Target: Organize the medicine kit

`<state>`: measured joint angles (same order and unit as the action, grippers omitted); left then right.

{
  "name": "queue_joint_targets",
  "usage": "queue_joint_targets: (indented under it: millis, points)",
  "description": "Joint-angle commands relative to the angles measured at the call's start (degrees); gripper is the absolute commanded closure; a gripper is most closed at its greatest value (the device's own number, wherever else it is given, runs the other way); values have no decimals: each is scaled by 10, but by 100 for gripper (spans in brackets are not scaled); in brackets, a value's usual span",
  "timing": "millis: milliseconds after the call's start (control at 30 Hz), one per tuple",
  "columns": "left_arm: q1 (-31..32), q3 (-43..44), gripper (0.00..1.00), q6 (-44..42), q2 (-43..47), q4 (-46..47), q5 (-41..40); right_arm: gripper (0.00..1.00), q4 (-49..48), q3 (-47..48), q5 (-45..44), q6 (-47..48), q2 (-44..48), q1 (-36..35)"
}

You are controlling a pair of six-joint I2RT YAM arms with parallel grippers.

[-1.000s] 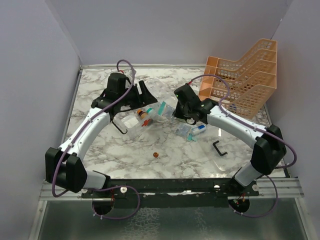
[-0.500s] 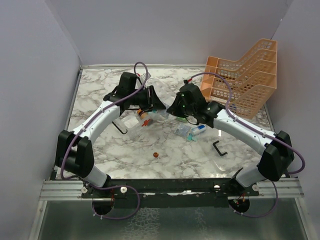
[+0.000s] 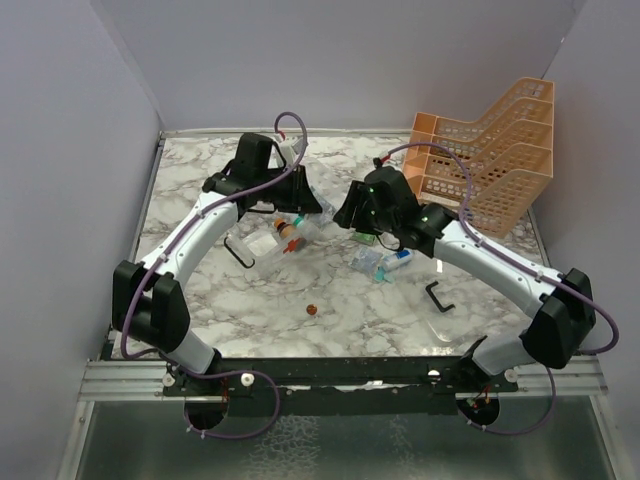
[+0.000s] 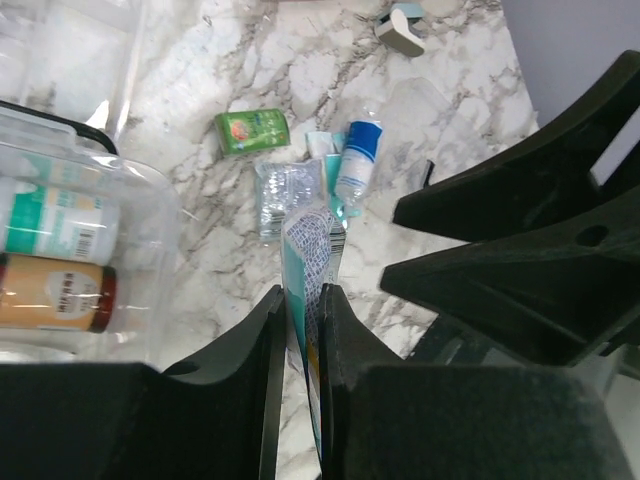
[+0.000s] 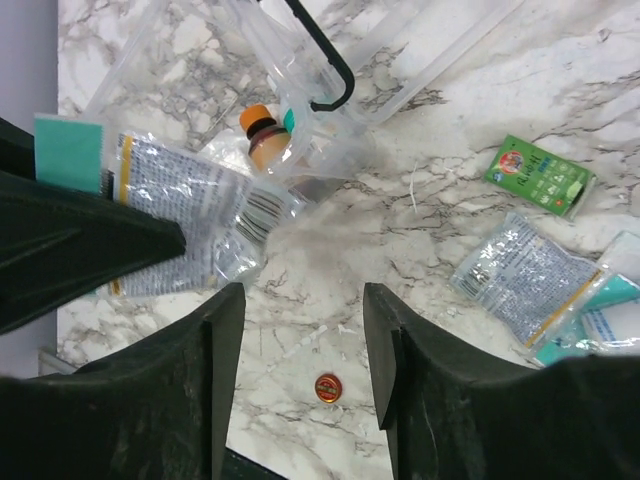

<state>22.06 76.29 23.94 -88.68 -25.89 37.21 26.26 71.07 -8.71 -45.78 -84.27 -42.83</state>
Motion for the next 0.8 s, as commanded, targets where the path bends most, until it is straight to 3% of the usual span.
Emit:
queue_joint_targets:
  millis: [0, 167, 400, 633, 767]
  points:
    - [-10, 63, 88, -170, 11, -75, -35, 48, 17, -14, -43, 18, 59, -2]
    - [-20, 92, 87, -301, 22, -142, -125, 48, 10, -55, -56, 14, 94, -2]
    - [-42, 113, 90, -432, 13, -235, -158, 49, 40, -65, -69, -9, 95, -1]
    - [-56, 131, 90, -485, -25, -300, -144, 50, 85, -37, -54, 15, 78, 2]
    - [-77, 147, 90, -470, -69, -324, -107, 51, 94, -37, -51, 16, 69, 3]
